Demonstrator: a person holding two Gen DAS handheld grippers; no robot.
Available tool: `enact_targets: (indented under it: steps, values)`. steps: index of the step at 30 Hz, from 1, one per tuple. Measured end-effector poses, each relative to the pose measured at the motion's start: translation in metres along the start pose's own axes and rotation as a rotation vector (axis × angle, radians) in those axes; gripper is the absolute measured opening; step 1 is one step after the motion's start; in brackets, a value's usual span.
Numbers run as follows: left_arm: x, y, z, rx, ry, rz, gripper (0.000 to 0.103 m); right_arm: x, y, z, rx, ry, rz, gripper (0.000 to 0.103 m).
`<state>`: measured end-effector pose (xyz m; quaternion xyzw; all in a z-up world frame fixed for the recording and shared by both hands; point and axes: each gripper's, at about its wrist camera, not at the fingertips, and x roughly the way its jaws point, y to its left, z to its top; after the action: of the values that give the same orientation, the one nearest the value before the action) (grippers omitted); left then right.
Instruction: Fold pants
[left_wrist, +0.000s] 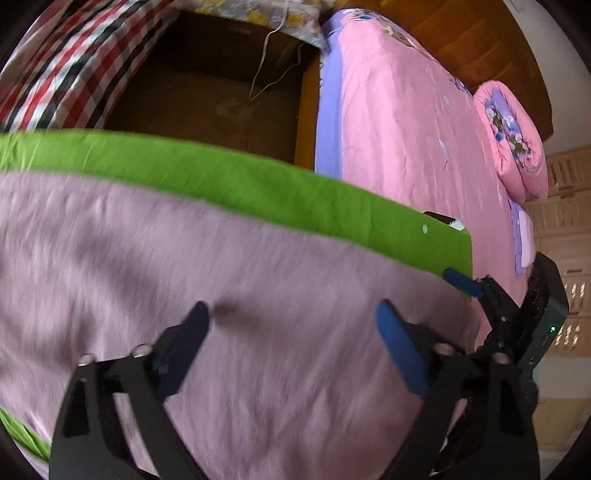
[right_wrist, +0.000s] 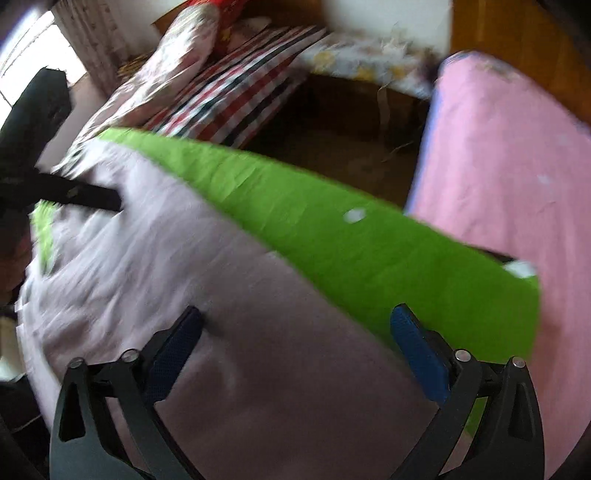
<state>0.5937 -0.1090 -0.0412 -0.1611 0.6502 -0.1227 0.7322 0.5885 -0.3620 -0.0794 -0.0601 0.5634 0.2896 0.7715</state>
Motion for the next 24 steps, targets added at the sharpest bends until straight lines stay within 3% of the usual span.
enact_targets:
  steps: [1,3,4,5,6,7,8,11,14,16,18,19,20,21,22,24]
  values:
    - [-0.003,-0.003,-0.004,0.043,-0.012,0.001,0.083,0.000,0.003,0.001,-0.026,0.004,0.016,0.092]
    - [-0.010,-0.021,-0.002,0.202,-0.051,-0.024,0.082,-0.005,0.009,-0.005,-0.074,0.009,0.037,0.074]
    - [-0.014,-0.034,-0.001,0.333,-0.070,-0.061,0.083,-0.008,0.011,-0.007,-0.084,0.008,0.035,0.069]
    - [-0.017,-0.044,0.000,0.453,-0.086,-0.103,0.084,-0.013,0.013,-0.011,-0.104,0.002,0.036,0.056]
    - [-0.019,-0.050,-0.004,0.548,-0.101,-0.122,0.084,-0.016,0.014,-0.014,-0.116,-0.004,0.039,0.043]
    - [-0.023,-0.061,-0.009,0.726,-0.126,-0.131,0.084,-0.021,0.016,-0.018,-0.131,-0.011,0.033,0.038]
    - [-0.022,-0.064,-0.013,0.839,-0.130,-0.127,0.084,-0.028,0.021,-0.025,-0.157,-0.028,0.016,0.028]
    - [-0.015,-0.069,-0.021,1.143,-0.085,-0.106,0.084,-0.045,0.034,-0.035,-0.205,-0.081,-0.004,0.022]
    - [-0.004,-0.065,-0.009,1.236,-0.005,-0.118,0.084,-0.056,0.049,-0.043,-0.251,-0.109,-0.029,0.022]
    - [0.005,-0.061,0.010,1.207,0.047,-0.178,0.083,-0.056,0.053,-0.044,-0.256,-0.110,-0.030,0.022]
    - [0.020,-0.060,0.019,1.175,0.156,-0.240,0.082,-0.058,0.053,-0.048,-0.251,-0.118,-0.038,0.022]
    - [0.028,-0.059,0.020,1.182,0.204,-0.239,0.066,-0.058,0.052,-0.048,-0.244,-0.121,-0.041,0.022]
    - [0.038,-0.058,0.016,1.211,0.246,-0.200,0.044,-0.057,0.050,-0.047,-0.236,-0.125,-0.049,0.022]
    - [0.037,-0.055,0.012,1.242,0.220,-0.177,0.039,-0.057,0.051,-0.049,-0.234,-0.127,-0.059,0.022]
    - [0.036,-0.054,0.009,1.238,0.224,-0.190,0.015,-0.056,0.052,-0.049,-0.236,-0.129,-0.076,0.022]
    - [0.027,-0.050,0.011,1.217,0.176,-0.210,0.011,-0.053,0.055,-0.049,-0.236,-0.134,-0.113,0.021]
